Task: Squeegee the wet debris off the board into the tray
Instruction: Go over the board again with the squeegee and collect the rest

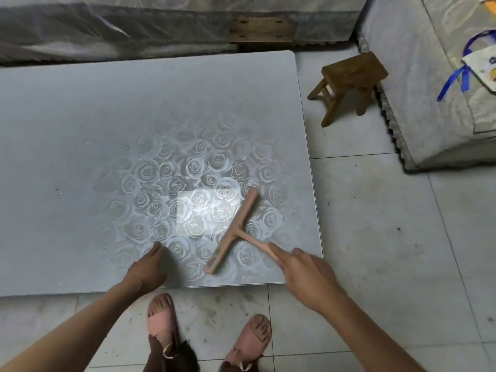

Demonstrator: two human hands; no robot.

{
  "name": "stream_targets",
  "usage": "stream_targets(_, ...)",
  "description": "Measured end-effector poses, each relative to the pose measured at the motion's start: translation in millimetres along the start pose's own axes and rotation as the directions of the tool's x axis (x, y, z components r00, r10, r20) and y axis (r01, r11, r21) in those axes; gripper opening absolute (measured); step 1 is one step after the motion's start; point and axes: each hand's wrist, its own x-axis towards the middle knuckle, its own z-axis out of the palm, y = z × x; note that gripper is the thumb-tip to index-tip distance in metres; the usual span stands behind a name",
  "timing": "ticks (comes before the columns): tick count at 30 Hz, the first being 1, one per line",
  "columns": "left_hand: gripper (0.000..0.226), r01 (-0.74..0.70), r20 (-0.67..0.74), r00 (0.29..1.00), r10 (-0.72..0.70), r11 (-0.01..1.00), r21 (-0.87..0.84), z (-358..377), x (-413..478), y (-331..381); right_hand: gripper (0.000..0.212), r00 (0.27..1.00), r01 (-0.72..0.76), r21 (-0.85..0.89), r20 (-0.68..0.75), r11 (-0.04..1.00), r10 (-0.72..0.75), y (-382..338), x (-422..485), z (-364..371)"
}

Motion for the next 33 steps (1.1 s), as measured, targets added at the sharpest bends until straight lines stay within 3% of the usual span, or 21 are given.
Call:
stream_targets(4,0.076,0.027,0.017,0.999,-0.027,1.000,0.007,-1.2,-2.1,-1.6,0.063,0.989,-0.128,-0.100,-0.092,0.987,0.119,56.3,-63.5,-36.3)
stream_targets(7,0.083,0.027,0.038,0.999,-0.029,0.998,0.060,-2.0,-2.4,-2.7,0.072,0.985,-0.172,-0.154,-0.057,0.973,0.165,64.7,-71.3,-32.8)
stream_targets(10,0.087,0.027,0.069,0.997,-0.028,0.999,0.023,1.8,-2.7,-6.7,0.070,0.995,-0.084,-0.155,0.040,0.984,0.092,16.1,-25.9,-18.2)
stream_targets(13,0.086,0.017,0.083,0.996,-0.012,0.998,-0.052,3.7,-2.3,-6.3,0.062,0.999,0.032,-0.070,-0.022,0.997,-0.033,-41.2,35.7,-2.8)
stream_targets(16,0.081,0.002,0.037,0.999,0.001,0.996,-0.090,-1.1,-2.8,-10.1,0.057,1.000,0.011,-0.086,0.016,0.996,-0.010,-58.2,62.8,-12.3)
stream_targets(20,0.069,-0.019,-0.156,0.987,-0.029,0.956,-0.294,-3.3,-6.3,-20.3,0.050,0.995,-0.058,-0.125,0.069,0.990,0.067,-8.3,6.4,-36.1)
stream_targets(23,0.061,-0.071,-0.211,0.977,-0.025,0.898,-0.433,-4.9,-9.7,-20.4,0.052,0.987,-0.114,-0.160,0.098,0.981,0.131,3.7,-22.0,-31.0)
stream_targets(26,0.055,-0.096,-0.307,0.949,-0.074,0.859,-0.503,-9.0,-13.7,-30.3,0.057,0.984,-0.048,-0.136,0.164,0.990,0.070,-44.5,10.7,-14.2)
stream_targets(28,0.050,-0.068,-0.361,0.924,-0.123,0.878,-0.473,-10.5,-13.8,-39.7,0.058,0.992,-0.019,-0.089,0.122,0.996,0.030,-77.9,48.5,-5.1)
stream_targets(33,0.054,0.103,-0.331,0.903,-0.273,0.886,-0.451,-23.1,-12.4,-79.3,0.059,0.990,0.116,-0.164,0.093,0.980,-0.102,-130.7,112.1,-19.4)
